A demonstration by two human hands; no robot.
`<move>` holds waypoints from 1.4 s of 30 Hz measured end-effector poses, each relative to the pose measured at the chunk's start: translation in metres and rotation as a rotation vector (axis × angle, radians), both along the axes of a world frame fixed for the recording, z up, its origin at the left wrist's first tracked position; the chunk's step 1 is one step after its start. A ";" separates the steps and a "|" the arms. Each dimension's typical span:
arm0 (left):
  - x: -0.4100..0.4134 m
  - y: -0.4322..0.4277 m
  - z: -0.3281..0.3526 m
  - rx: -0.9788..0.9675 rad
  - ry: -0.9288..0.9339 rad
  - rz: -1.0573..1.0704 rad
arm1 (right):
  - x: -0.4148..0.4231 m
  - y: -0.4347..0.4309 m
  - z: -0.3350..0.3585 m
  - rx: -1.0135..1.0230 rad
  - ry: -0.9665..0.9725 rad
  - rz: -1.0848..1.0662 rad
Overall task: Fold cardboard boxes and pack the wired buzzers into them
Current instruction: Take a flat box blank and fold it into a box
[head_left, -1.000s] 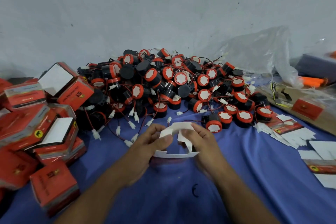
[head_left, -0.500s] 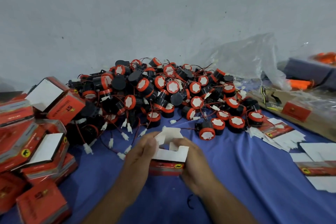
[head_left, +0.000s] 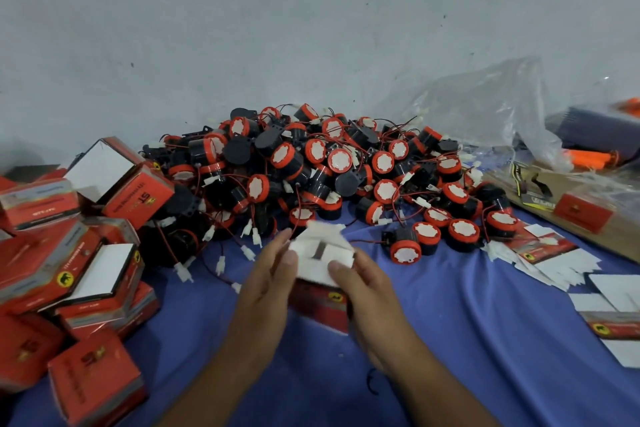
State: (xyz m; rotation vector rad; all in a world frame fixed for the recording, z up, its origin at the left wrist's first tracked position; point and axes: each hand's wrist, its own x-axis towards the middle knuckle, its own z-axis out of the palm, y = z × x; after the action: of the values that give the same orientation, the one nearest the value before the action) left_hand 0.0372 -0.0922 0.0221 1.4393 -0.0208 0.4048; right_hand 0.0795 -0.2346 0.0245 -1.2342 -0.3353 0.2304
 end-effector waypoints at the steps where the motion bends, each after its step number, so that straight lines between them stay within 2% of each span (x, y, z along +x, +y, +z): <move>1: -0.003 -0.005 0.000 0.062 -0.031 -0.012 | 0.002 0.000 0.000 0.067 0.073 -0.026; 3: -0.008 -0.014 -0.001 0.328 -0.071 0.009 | 0.001 -0.002 0.002 0.157 0.154 -0.013; 5: -0.011 -0.016 -0.001 0.601 -0.135 0.123 | -0.003 -0.001 0.003 0.185 0.167 0.052; 6: -0.011 -0.015 0.000 0.675 -0.160 0.189 | -0.006 0.000 0.002 0.177 0.159 0.074; 8: -0.011 -0.007 0.003 0.713 -0.204 0.245 | -0.007 0.000 0.002 0.132 0.109 0.103; 12: -0.010 0.002 0.012 0.860 -0.353 0.202 | 0.001 -0.009 0.011 0.076 0.112 0.134; 17: -0.009 0.002 0.013 1.015 -0.458 0.217 | 0.007 -0.019 0.011 -0.020 0.027 0.176; 21: -0.011 0.001 0.009 1.031 -0.445 0.208 | 0.006 -0.019 0.007 -0.116 -0.100 0.166; 26: -0.010 -0.003 0.006 1.019 -0.441 0.230 | 0.000 -0.011 0.008 -0.251 -0.323 0.000; 30: -0.008 -0.002 0.000 1.029 -0.501 0.250 | -0.002 -0.010 0.004 -0.219 -0.293 -0.046; 36: -0.002 0.005 -0.008 1.045 -0.549 0.257 | -0.003 -0.014 0.007 -0.232 -0.269 0.068; 42: -0.002 0.005 -0.015 1.095 -0.595 0.294 | -0.006 -0.010 0.004 -0.361 -0.397 -0.090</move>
State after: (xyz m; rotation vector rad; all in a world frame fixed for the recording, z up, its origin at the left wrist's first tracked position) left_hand 0.0355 -0.0873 0.0069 2.3428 -0.5942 1.1723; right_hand 0.0739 -0.2441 0.0285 -1.6508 -0.5972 -0.0381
